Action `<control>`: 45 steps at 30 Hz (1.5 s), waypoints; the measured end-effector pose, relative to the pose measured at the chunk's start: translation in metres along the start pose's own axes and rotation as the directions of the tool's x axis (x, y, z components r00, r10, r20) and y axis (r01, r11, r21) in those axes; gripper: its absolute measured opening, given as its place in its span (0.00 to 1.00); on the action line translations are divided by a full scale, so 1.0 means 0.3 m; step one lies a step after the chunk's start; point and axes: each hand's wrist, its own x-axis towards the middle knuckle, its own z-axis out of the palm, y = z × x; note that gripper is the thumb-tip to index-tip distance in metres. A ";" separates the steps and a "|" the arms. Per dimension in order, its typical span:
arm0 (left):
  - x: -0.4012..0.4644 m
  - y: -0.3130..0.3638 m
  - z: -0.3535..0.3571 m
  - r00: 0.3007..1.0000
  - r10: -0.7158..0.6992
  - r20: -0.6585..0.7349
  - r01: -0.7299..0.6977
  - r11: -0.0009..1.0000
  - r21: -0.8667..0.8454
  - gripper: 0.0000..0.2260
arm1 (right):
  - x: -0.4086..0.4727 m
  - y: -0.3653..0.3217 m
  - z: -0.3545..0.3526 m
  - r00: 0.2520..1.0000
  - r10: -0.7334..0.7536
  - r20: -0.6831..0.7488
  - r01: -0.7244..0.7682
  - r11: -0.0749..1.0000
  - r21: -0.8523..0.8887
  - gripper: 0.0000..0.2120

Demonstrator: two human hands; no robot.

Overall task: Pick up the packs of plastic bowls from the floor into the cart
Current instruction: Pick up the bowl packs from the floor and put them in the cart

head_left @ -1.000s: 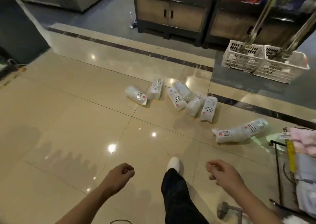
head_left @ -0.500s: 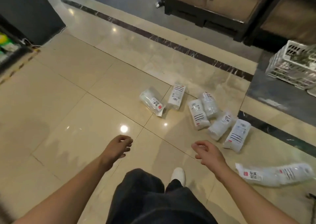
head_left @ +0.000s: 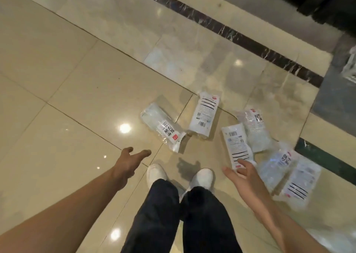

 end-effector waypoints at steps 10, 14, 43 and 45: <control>0.931 0.020 0.351 0.994 -0.084 -0.069 0.079 0.994 -0.069 0.63 | 1.157 -0.162 0.351 0.999 0.036 0.021 -0.036 0.999 -0.012 0.56; 1.184 0.054 0.428 0.985 0.042 -0.168 -0.081 0.970 -0.230 0.53 | 1.434 -0.193 0.470 0.981 0.185 0.062 -0.188 0.981 0.048 0.73; -1.139 0.864 0.081 0.574 0.532 0.623 -0.763 0.623 0.172 0.44 | -0.963 -0.284 -0.597 0.968 -0.052 -0.247 0.229 0.593 0.772 0.55; -1.256 0.865 0.111 0.476 0.493 0.729 -0.824 0.539 0.173 0.45 | -1.126 -0.204 -0.566 0.937 -0.009 -0.349 0.303 0.519 0.799 0.53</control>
